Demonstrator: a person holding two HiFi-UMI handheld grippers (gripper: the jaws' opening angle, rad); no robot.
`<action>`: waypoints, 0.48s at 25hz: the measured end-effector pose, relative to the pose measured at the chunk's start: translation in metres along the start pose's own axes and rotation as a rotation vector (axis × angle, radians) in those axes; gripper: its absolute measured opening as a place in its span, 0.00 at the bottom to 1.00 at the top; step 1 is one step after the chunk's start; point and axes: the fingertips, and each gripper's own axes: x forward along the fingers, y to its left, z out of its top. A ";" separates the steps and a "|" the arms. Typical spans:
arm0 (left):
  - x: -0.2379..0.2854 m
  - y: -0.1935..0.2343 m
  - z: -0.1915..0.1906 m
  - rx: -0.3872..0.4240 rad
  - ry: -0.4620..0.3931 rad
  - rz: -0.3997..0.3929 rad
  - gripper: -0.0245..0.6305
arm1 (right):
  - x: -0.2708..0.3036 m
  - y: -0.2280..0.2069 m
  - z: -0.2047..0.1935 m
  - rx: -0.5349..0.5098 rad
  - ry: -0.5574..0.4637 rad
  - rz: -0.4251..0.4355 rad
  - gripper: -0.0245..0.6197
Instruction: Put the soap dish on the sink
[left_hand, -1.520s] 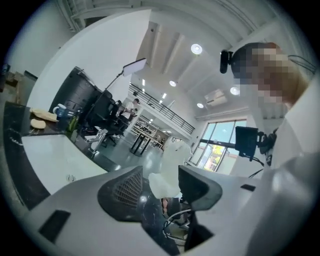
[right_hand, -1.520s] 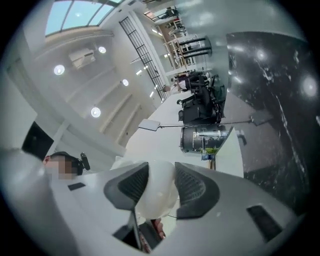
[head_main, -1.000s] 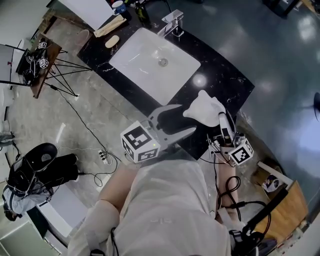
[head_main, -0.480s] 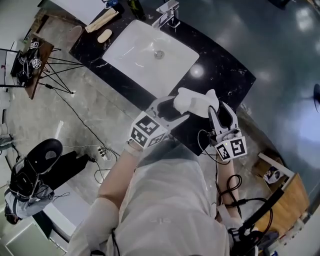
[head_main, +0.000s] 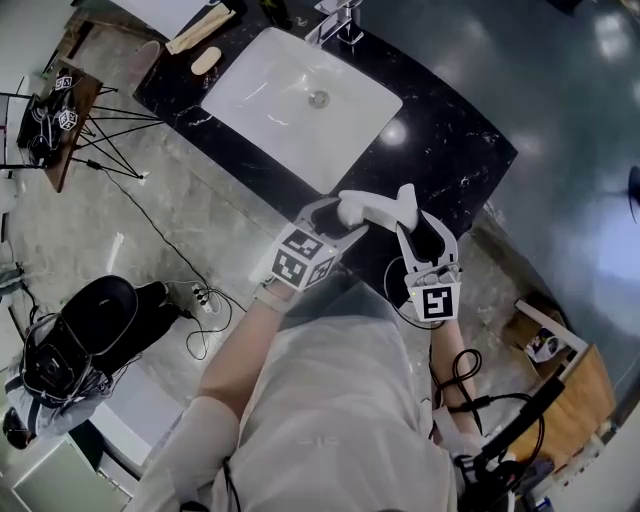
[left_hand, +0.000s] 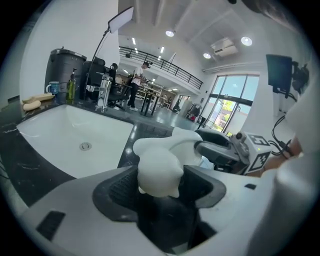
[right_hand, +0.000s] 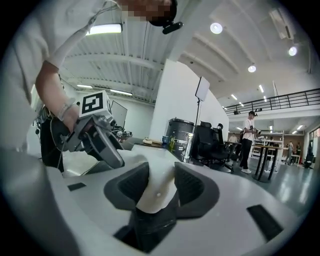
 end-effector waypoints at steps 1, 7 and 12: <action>0.000 0.000 -0.001 0.002 0.000 0.005 0.46 | -0.001 0.002 -0.003 -0.010 0.019 0.005 0.31; 0.004 -0.002 -0.006 0.030 0.020 0.026 0.46 | -0.004 0.006 -0.007 -0.066 0.071 0.028 0.31; 0.007 -0.004 -0.011 0.036 0.023 0.042 0.46 | -0.010 0.010 -0.010 -0.082 0.078 0.023 0.31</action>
